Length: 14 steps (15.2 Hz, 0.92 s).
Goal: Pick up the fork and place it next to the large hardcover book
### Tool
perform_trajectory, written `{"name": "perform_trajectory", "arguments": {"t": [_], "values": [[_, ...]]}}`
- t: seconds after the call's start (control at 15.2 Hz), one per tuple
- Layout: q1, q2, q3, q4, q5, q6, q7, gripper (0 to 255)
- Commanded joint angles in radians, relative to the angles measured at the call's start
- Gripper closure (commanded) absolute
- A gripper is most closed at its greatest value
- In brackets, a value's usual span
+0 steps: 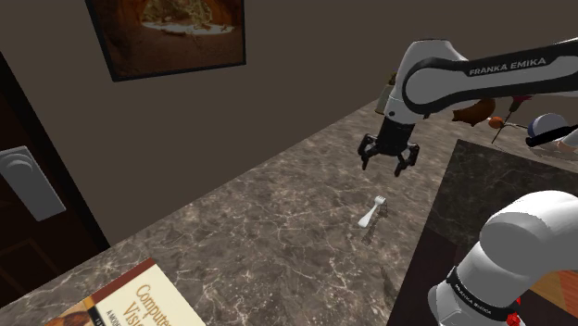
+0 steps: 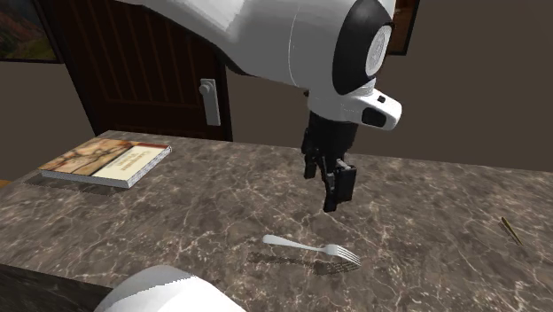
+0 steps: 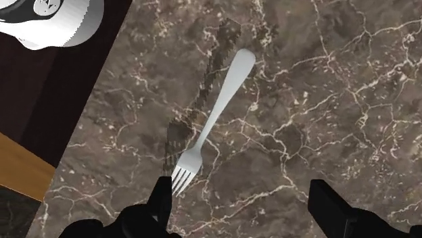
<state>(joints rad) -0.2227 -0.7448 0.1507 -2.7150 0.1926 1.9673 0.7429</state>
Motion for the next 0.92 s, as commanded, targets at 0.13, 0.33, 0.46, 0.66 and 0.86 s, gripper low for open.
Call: {"name": "perform_trajectory", "arguments": {"t": [0.13,0.33,0.46,0.66,0.86], "values": [[-0.039,0.032,0.041,-0.117,0.082,0.117,0.18,0],[-0.053,0.063,0.07,-0.185,0.147,0.198,0.291,0],[-0.047,0.085,0.077,-0.201,0.157,0.235,0.289,0],[-0.038,0.121,0.086,-0.223,0.174,0.294,0.284,0],[-0.03,0.157,0.095,-0.239,0.19,0.346,0.279,0]]}}
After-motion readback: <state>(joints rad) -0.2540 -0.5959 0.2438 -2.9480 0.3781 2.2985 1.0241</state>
